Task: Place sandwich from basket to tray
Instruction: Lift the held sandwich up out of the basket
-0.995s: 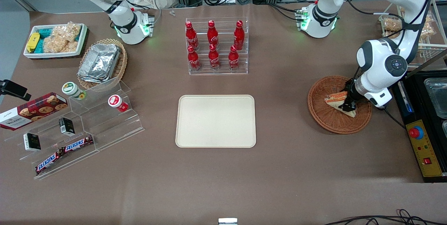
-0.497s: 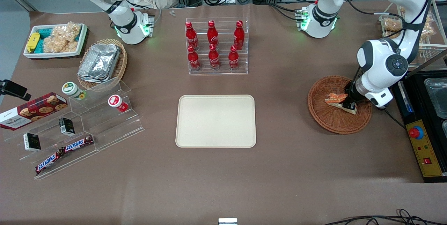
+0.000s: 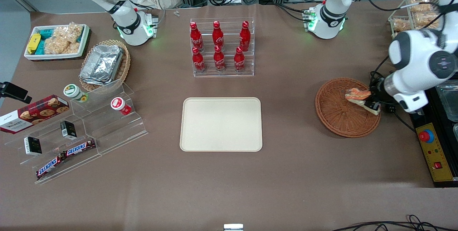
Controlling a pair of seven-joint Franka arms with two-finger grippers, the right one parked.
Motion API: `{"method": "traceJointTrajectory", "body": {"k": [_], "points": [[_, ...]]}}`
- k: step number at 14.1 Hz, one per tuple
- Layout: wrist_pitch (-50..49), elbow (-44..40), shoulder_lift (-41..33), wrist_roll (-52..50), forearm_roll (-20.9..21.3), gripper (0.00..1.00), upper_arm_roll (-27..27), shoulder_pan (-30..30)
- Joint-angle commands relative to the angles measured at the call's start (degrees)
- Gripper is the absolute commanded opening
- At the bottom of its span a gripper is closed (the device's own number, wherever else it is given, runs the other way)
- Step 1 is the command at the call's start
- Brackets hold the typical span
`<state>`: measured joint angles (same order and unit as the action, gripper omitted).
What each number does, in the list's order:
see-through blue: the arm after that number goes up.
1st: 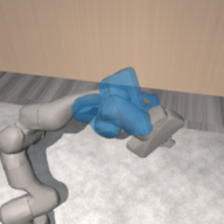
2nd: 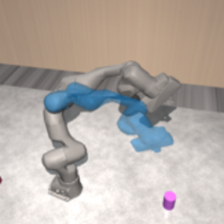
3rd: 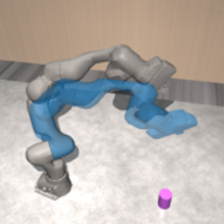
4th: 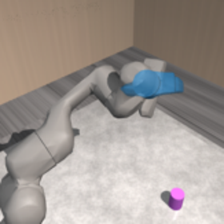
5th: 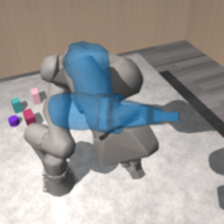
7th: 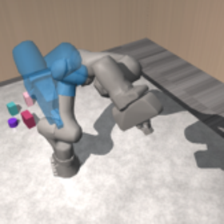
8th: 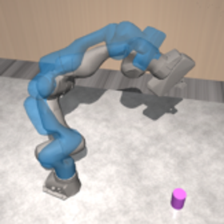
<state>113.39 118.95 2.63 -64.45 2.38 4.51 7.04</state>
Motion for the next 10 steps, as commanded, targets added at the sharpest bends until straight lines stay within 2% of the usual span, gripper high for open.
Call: {"method": "traceJointTrajectory", "body": {"k": [1,4,7,10], "points": [[-13.4,-13.6,1.2,8.4,-0.4,0.00,2.0,-0.3],[-20.4,-22.6,1.4,12.8,-0.4,0.00,7.9,-0.4],[-20.3,-26.6,3.5,14.4,-0.5,0.00,18.9,-0.4],[-16.8,-27.9,9.6,13.8,0.2,0.00,31.0,-0.4]]}}
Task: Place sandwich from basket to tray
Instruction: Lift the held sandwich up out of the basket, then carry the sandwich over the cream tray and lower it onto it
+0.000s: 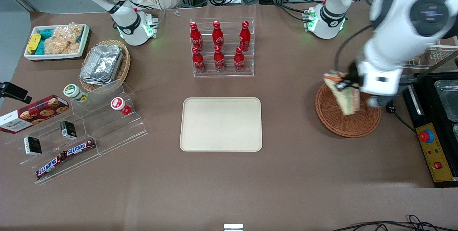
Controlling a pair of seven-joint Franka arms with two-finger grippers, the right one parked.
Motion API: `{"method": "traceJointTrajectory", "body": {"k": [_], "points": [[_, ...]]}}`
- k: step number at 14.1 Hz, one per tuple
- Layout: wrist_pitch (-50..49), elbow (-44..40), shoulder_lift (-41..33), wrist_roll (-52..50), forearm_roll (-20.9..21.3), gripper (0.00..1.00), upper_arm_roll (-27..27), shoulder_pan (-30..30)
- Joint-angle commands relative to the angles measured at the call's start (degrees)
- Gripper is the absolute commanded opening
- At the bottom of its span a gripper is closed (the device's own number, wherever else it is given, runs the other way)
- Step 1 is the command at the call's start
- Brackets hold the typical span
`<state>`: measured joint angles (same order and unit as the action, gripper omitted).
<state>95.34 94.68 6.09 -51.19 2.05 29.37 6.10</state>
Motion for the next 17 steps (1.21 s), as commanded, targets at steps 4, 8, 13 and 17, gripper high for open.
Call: {"method": "traceJointTrajectory", "body": {"k": [4,8,13,17], "points": [[13.4,-3.7,17.7,-5.0,5.4,0.00,10.6,-6.5],[21.8,-4.1,30.4,-16.0,19.1,0.00,10.4,-12.7],[29.6,-9.2,41.4,-18.6,26.7,0.00,9.2,-15.5],[29.7,-10.4,43.6,-18.2,31.6,0.00,7.5,-17.1]]}}
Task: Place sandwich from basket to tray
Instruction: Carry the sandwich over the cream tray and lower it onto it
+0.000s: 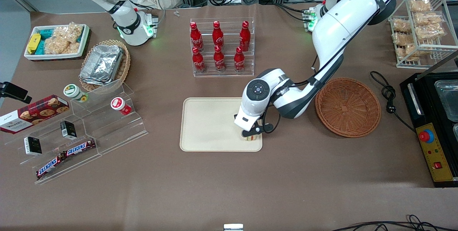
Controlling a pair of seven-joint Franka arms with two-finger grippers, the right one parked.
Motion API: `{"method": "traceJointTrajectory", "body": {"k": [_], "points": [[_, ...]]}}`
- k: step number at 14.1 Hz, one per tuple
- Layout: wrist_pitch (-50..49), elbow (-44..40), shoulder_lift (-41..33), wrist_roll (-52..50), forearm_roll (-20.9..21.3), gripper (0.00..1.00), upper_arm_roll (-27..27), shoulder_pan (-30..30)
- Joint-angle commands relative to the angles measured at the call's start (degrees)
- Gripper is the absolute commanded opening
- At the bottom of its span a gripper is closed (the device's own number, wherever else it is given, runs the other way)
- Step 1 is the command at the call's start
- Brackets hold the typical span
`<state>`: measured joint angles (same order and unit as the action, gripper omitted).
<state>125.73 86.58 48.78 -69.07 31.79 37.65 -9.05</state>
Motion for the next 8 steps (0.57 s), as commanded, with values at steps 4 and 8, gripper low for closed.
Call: {"method": "traceJointTrajectory", "body": {"k": [4,8], "points": [[-0.8,-2.6,1.1,-0.6,2.0,1.00,-0.9,-1.9],[-1.7,-2.6,-0.6,-0.8,1.9,1.00,-0.8,-1.5]]}}
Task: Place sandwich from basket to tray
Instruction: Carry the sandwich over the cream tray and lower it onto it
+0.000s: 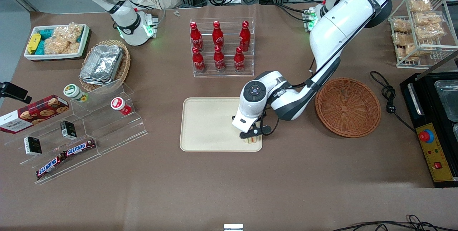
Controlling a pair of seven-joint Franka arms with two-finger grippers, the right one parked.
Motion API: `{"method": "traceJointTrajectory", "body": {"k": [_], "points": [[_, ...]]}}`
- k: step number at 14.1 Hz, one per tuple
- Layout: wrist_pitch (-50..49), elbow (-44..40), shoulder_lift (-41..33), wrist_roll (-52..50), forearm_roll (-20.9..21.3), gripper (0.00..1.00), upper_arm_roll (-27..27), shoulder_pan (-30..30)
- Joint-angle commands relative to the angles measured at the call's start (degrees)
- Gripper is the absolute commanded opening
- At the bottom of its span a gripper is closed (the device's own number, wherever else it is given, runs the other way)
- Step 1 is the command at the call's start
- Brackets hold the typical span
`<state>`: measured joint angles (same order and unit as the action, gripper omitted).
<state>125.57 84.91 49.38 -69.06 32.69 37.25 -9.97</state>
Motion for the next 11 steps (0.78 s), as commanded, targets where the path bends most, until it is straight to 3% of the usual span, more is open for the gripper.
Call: {"method": "traceJointTrajectory", "body": {"k": [1,5,8,11], "points": [[-3.1,-1.0,-2.1,-0.7,0.9,1.00,-0.4,-0.6],[-8.8,-1.0,-8.2,-0.1,-0.3,1.00,0.3,1.4],[-12.7,-0.7,-14.5,0.2,-3.9,1.00,0.8,4.9],[-19.4,-0.1,-21.8,8.4,-10.9,1.00,2.2,9.9]]}}
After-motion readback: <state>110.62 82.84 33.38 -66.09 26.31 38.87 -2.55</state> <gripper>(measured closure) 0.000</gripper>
